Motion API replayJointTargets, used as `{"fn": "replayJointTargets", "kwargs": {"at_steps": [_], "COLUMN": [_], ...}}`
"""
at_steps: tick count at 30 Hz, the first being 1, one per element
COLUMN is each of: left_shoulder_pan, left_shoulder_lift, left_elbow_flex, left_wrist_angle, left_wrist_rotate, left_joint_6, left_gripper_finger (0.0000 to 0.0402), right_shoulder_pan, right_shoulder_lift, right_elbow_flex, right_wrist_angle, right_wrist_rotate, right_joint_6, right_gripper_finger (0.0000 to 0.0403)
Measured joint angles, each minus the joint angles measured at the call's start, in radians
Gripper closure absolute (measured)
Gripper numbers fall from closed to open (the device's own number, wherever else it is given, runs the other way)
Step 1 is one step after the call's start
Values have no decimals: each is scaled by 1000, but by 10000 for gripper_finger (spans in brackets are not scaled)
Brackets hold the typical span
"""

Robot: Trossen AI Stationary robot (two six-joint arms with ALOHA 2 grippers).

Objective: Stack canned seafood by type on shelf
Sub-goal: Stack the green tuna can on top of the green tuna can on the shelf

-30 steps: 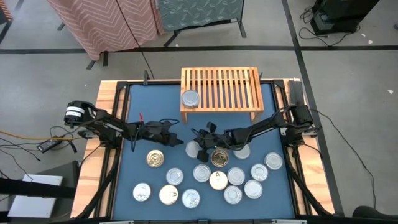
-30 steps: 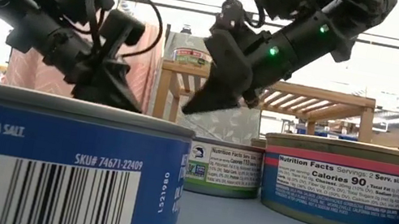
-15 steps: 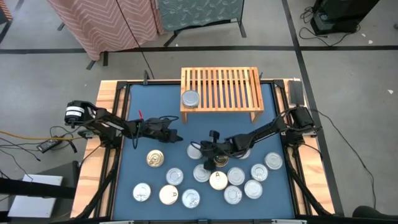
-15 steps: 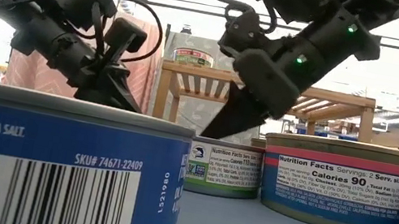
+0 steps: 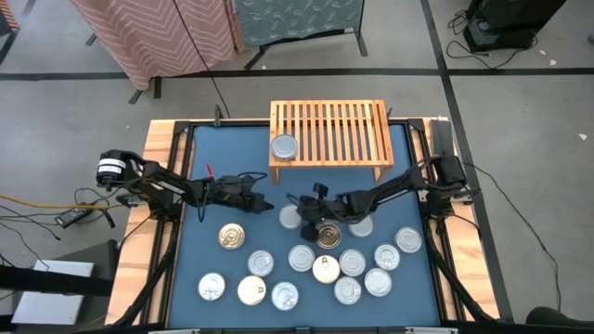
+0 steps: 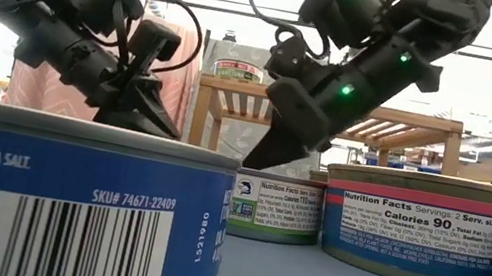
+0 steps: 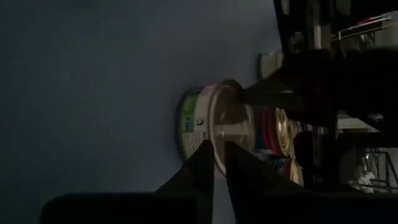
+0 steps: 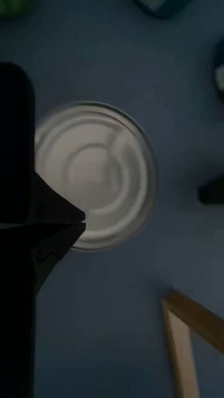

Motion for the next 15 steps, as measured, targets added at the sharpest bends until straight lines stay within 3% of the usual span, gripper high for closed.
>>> {"fn": "replayJointTargets", "kwargs": {"at_steps": [7,15], "left_shoulder_pan": [0,0], "left_shoulder_lift": [-1,-1], "left_elbow_flex": [0,0], "left_wrist_angle": [19,37], "left_wrist_rotate": [-9,33], "left_joint_6": [12,9], "left_gripper_finger": [287,259], "right_shoulder_pan": [-23,78], "right_shoulder_lift": [-16,-47], "right_elbow_flex": [13,-1], "right_wrist_angle": [69,15], "right_wrist_rotate": [0,0], "right_joint_6": [-27,-5], "right_gripper_finger": [403,403]}}
